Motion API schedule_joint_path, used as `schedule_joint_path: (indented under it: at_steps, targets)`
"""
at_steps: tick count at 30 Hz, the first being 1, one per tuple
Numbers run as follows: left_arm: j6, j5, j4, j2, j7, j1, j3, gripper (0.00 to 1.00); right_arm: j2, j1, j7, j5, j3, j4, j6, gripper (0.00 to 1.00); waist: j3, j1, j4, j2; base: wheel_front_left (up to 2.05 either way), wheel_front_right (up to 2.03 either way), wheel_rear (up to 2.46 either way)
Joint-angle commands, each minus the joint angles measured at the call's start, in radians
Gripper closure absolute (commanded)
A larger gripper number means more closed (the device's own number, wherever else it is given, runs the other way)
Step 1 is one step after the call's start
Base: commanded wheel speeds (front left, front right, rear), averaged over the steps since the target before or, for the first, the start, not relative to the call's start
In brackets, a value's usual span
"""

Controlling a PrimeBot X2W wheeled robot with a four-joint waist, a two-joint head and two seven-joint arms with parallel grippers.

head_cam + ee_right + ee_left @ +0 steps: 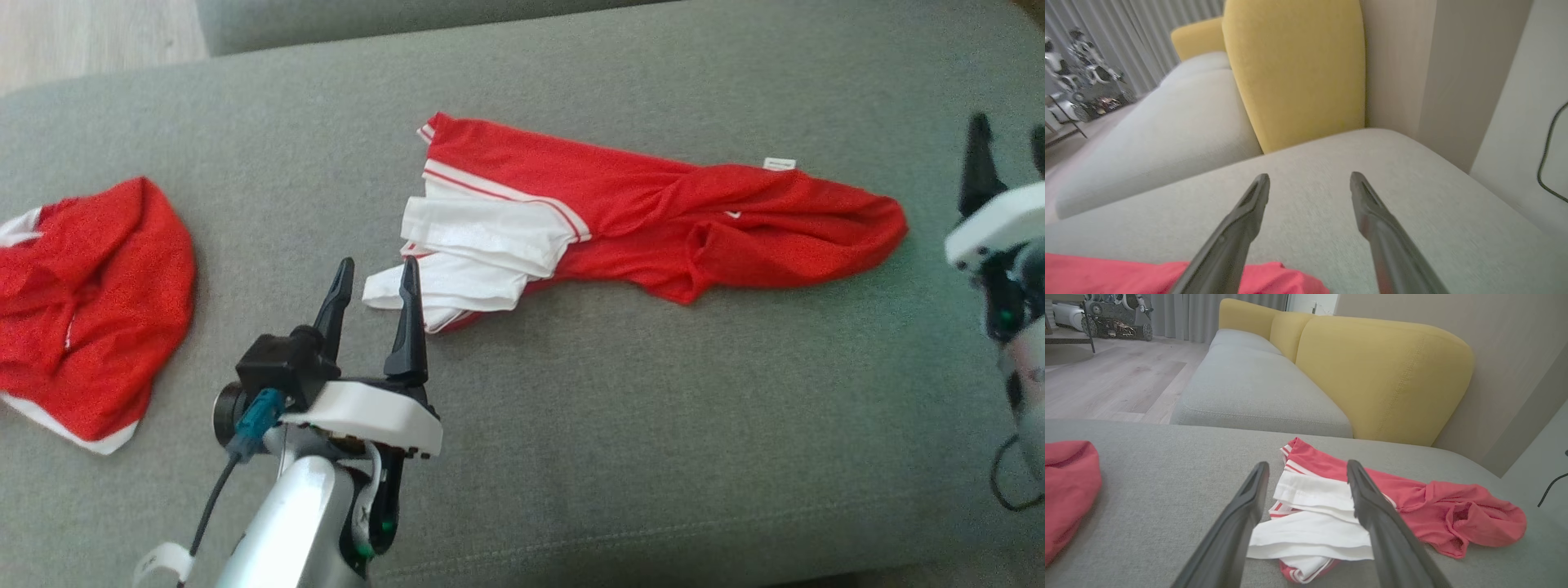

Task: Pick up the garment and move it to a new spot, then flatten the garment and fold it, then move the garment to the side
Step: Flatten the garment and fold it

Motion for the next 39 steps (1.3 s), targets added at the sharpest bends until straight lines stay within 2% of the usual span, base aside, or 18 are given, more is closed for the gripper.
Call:
schedule_joint_path:
  at_steps: [1, 6, 11, 16, 22, 25, 28, 29, 31, 39]
  targets:
    - [-0.008, 0.011, -0.031, 0.003, -0.005, -0.031, 0.042, 0.00, 0.007, -0.005, -0.032, -0.010, 0.022, -0.071, -0.001, 0.00, -0.020, 0.0000, -0.017, 0.0000, 0.00, 0.00, 0.00]
    - [-0.007, 0.006, -0.049, 0.003, -0.005, -0.010, 0.052, 0.00, 0.044, 0.092, -0.051, -0.019, 0.037, -0.322, -0.001, 0.00, -0.045, 0.0000, -0.036, 0.0000, 0.00, 0.00, 0.00]
    - [-0.008, 0.006, -0.062, 0.003, -0.005, 0.008, 0.059, 0.00, 0.089, 0.301, -0.052, -0.068, -0.029, -0.612, -0.001, 0.00, -0.056, 0.0000, -0.044, 0.0000, 0.00, 0.00, 0.00]
    - [-0.005, 0.006, -0.072, 0.003, -0.005, 0.032, 0.066, 0.00, 0.166, 0.486, -0.052, -0.175, -0.080, -0.780, -0.001, 0.00, -0.061, 0.0000, -0.045, 0.0000, 0.00, 0.00, 0.00]
    - [-0.008, 0.008, -0.068, 0.003, -0.005, 0.040, 0.058, 0.00, 0.203, 0.545, -0.016, -0.248, -0.090, -0.858, -0.001, 0.00, -0.056, 0.0000, -0.036, 0.0000, 0.00, 0.00, 0.00]
    - [-0.010, 0.008, -0.064, 0.003, -0.005, 0.033, 0.048, 0.00, 0.210, 0.537, 0.020, -0.273, -0.051, -0.902, -0.001, 0.00, -0.043, 0.0000, -0.020, 0.0000, 0.00, 0.00, 0.00]
    - [-0.011, 0.006, -0.058, 0.003, -0.005, 0.023, 0.034, 0.00, 0.204, 0.513, 0.076, -0.266, 0.032, -0.920, -0.001, 0.00, -0.028, 0.0000, 0.002, 0.0000, 0.00, 0.00, 0.00]
    - [-0.009, 0.001, -0.056, 0.003, -0.005, 0.018, 0.022, 0.00, 0.184, 0.489, 0.108, -0.262, 0.097, -0.917, -0.001, 0.00, -0.016, 0.0000, 0.022, 0.0000, 0.00, 0.00, 0.00]
    - [-0.007, -0.004, -0.053, 0.003, -0.005, 0.012, 0.009, 0.00, 0.165, 0.461, 0.132, -0.257, 0.162, -0.900, -0.001, 0.00, -0.003, 0.0000, 0.044, 0.0000, 0.00, 0.00, 0.00]
    - [0.009, -0.023, -0.056, 0.003, -0.005, -0.026, -0.045, 0.00, 0.110, 0.332, 0.152, -0.209, 0.351, -0.776, -0.001, 0.00, 0.065, 0.0000, 0.148, 0.0000, 0.00, 0.00, 0.00]
